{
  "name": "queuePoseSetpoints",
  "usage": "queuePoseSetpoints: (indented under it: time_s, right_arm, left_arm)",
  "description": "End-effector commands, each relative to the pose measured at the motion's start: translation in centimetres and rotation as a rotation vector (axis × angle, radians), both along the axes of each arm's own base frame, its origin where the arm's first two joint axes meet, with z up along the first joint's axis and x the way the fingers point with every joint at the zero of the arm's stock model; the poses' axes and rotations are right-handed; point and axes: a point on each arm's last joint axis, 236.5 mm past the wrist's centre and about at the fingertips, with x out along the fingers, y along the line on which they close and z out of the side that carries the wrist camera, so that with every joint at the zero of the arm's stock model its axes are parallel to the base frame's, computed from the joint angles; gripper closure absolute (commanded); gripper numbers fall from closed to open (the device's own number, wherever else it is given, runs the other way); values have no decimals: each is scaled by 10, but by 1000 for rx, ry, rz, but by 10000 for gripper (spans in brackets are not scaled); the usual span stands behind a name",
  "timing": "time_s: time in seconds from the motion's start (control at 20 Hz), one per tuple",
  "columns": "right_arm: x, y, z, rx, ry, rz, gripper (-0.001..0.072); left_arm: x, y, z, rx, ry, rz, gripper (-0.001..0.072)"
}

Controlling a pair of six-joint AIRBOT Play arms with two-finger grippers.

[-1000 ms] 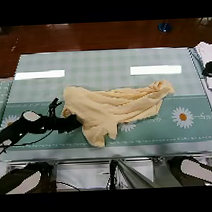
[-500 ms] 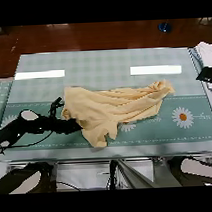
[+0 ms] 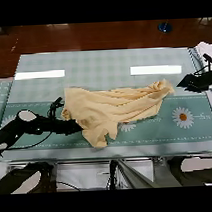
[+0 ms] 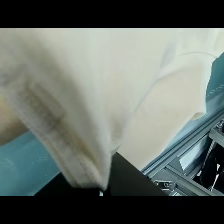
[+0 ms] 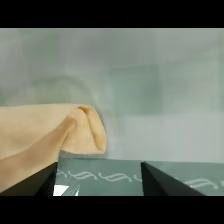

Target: Fold the shirts.

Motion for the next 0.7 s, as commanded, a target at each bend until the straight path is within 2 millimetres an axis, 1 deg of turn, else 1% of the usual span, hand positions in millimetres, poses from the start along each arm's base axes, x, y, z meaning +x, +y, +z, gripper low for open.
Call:
queuePoseSetpoints:
  time_s: [0.0, 0.1, 0.2, 0.3, 0.4, 0.45, 0.5, 0.6, 0.65]
  right_arm:
    - [7, 20, -12, 108, -17, 36, 110]
    - [16, 34, -13, 201, -38, 14, 110]
    - [19, 40, -20, 249, -25, -13, 111]
    - [15, 45, -28, 277, 12, -26, 114]
    - [10, 56, -33, 330, 49, -15, 127]
    - [6, 62, -37, 342, 72, 2, 152]
    - [4, 66, -42, 334, 88, 16, 283]
    - [6, 79, -49, 328, 99, 44, 622]
    - [8, 84, -48, 323, 93, 58, 686]
  left_arm:
    - [-1, 0, 1, -3, 0, -3, 678]
    - [-1, -1, 1, -3, 0, -3, 678]
    - [-1, -1, 1, -4, 2, -4, 678]
    - [-2, -1, 1, -6, 5, -7, 678]
    - [-2, -1, 1, -6, 4, -7, 678]
    - [-2, -1, 1, -5, 4, -6, 677]
    - [-2, -1, 1, -6, 3, -6, 678]
    - [-1, -2, 2, -11, 3, -2, 678]
    - [1, -3, 4, -18, 2, 2, 678]
